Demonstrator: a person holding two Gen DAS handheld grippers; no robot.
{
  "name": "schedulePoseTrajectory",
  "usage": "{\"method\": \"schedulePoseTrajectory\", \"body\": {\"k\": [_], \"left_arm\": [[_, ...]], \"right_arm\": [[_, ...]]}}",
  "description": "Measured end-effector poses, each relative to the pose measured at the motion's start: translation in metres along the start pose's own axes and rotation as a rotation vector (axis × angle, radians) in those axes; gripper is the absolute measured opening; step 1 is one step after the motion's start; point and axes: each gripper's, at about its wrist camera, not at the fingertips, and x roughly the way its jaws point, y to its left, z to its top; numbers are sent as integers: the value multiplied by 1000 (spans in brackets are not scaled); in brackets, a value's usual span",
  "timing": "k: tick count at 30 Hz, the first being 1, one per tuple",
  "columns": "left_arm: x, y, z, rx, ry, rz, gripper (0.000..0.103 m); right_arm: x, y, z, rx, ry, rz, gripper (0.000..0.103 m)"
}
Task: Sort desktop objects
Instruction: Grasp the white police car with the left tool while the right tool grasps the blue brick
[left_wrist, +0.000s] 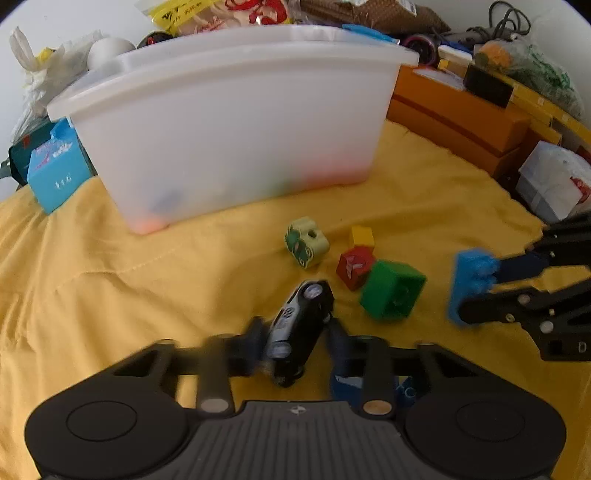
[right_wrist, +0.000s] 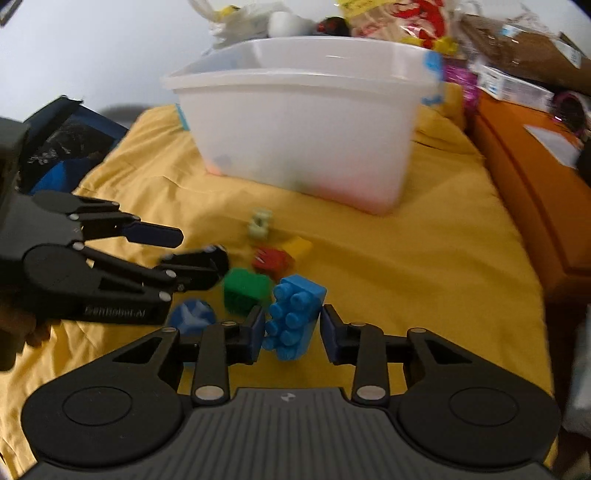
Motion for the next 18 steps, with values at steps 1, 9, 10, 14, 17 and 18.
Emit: {"method": "schedulePoseTrajectory", "body": {"k": [1,9,10,14,17,18], "left_arm": [[-2,-2,-1,2,-8,0,26],[-28,0,-12,-39,-49,1,22],[-33,2,-13,-53,-58,4,22],[-60,11,-9,-89,-127,5,22],[-81,19,-1,-114,-176,11,22],[-88,22,4,-121,-192,16,22]], "right_arm": [[0,-3,-4,1,14,-6,36],[16,-13,-17,71,48,-7,39],[16,-13,-16,70,44,-4,38],[13,-11,-10,44,14,12,33],[-3,-12,-4,38,-33,23,33],[-10,-13,0,44,-48,30,33]]}}
